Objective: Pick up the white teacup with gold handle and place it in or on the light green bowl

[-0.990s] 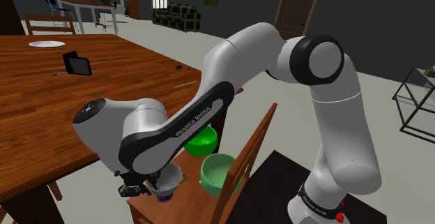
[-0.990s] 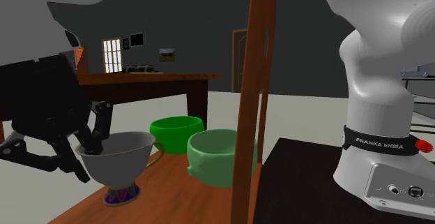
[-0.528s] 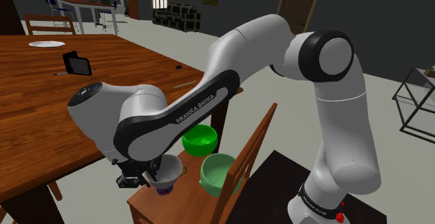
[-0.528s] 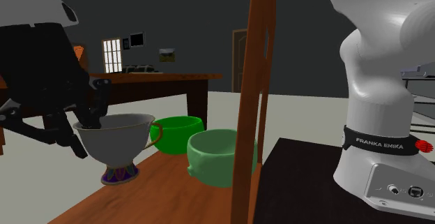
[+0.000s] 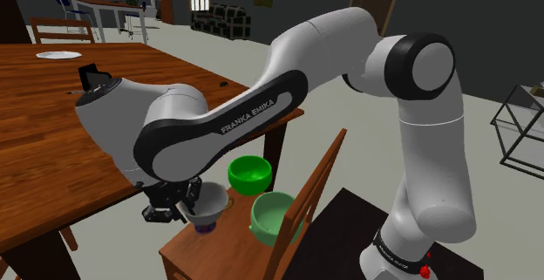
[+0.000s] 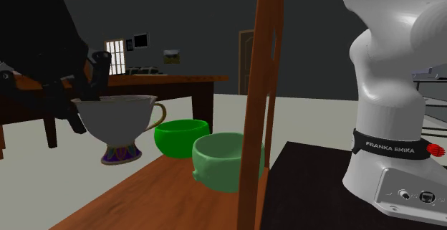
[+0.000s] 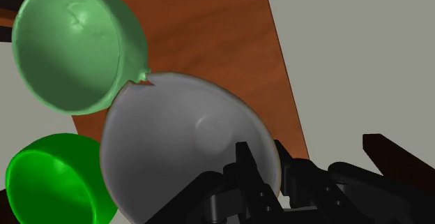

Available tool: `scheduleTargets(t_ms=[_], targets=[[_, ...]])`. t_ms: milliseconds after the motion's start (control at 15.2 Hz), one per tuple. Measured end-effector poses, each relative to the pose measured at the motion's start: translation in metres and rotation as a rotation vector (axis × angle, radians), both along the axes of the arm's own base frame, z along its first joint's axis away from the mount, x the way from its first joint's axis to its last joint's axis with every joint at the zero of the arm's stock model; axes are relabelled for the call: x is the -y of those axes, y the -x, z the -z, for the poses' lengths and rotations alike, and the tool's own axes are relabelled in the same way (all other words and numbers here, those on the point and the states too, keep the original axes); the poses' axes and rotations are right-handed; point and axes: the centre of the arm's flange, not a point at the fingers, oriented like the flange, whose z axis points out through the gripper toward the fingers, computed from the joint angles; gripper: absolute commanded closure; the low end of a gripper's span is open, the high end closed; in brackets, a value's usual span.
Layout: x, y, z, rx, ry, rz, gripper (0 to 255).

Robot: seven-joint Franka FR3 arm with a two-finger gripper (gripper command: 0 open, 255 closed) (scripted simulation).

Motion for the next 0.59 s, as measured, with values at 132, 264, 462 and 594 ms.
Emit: scheduleTargets(t_ms=[132, 264, 462, 594], targets=[[0.000, 0.000, -0.010, 0.000, 0.000, 0.000, 255], [-0.001, 0.000, -0.021, 0.000, 0.000, 0.000, 255], [0.001, 0.001, -0.036, 0.000, 0.000, 0.000, 255], [0.000, 0.000, -0.045, 0.000, 0.000, 0.000, 255]])
